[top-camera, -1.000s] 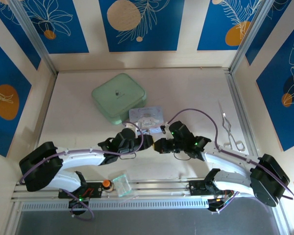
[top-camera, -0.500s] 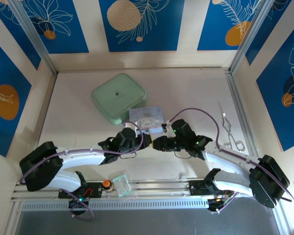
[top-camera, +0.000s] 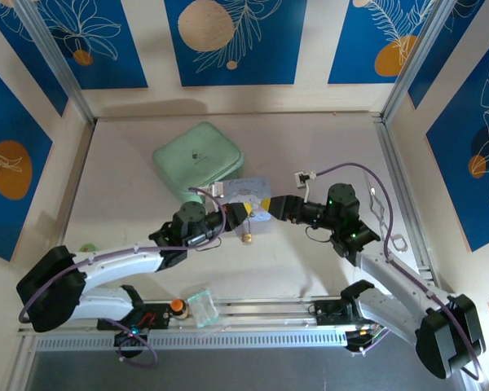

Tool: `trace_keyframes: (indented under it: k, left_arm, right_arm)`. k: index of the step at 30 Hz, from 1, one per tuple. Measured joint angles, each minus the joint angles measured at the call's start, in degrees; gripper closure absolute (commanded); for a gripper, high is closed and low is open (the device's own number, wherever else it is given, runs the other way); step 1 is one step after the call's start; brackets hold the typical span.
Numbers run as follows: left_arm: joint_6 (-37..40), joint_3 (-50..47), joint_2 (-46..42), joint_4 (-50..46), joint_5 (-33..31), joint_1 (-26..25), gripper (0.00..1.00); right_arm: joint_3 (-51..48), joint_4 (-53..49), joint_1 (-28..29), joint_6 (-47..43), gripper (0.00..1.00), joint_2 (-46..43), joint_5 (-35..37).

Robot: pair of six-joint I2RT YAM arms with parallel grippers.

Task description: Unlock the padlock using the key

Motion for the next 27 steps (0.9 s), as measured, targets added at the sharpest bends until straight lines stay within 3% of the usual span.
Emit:
trace_keyframes:
  k: [10, 12, 27]
  left_arm:
    - [6.7, 5.7, -7.4, -4.4, 2.6, 0.5, 1.00]
    - [6.9, 5.7, -7.2, -4.4, 3.3, 0.5, 1.00]
    - [6.0, 6.1, -6.6, -4.9, 5.3, 0.5, 1.00]
  right_arm:
    - [0.5, 16.2, 1.2, 4.9, 0.53, 5.3, -9.4]
    - [0.5, 18.6, 2.4, 4.9, 0.61, 5.5, -10.5]
    - [0.5, 22.7, 3.9, 5.4, 0.81, 9.0, -12.5]
